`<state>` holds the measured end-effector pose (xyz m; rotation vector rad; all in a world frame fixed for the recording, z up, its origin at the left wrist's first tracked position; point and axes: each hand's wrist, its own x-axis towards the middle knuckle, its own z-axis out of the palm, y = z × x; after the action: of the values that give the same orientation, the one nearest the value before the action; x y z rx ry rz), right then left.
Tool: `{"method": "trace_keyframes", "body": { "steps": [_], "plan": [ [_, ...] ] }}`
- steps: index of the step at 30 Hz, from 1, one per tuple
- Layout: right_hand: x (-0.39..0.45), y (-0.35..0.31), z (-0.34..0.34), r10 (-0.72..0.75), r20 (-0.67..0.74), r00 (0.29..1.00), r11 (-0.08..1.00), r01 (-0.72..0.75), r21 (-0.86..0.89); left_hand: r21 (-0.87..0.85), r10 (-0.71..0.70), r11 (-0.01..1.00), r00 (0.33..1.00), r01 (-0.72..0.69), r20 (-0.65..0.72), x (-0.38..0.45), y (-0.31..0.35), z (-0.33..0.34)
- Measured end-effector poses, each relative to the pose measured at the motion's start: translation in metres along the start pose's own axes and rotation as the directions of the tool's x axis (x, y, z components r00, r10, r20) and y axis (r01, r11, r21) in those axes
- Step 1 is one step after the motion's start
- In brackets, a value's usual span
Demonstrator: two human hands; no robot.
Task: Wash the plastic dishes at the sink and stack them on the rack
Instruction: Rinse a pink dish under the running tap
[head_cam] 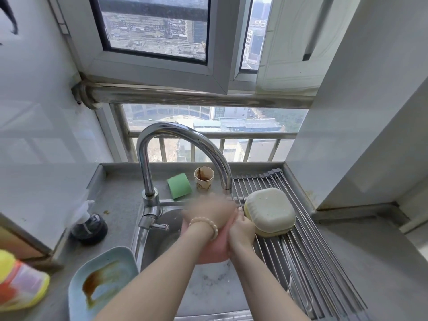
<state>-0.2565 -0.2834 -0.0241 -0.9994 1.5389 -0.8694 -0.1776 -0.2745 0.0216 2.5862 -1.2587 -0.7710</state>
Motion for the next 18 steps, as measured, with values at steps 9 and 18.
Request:
{"method": "trace_keyframes", "body": {
  "steps": [9,18],
  "plan": [
    [0.008,0.005,0.0,-0.033,0.073,0.997,0.996,0.038,-0.08,-0.269,-0.009,0.963,0.999,0.019,0.037,0.038,-0.016,-0.013],
    [0.01,-0.002,-0.003,0.176,0.103,0.979,0.965,-0.192,0.179,0.044,0.219,0.976,0.969,-0.215,-0.115,0.0,-0.029,0.009]
  ]
}}
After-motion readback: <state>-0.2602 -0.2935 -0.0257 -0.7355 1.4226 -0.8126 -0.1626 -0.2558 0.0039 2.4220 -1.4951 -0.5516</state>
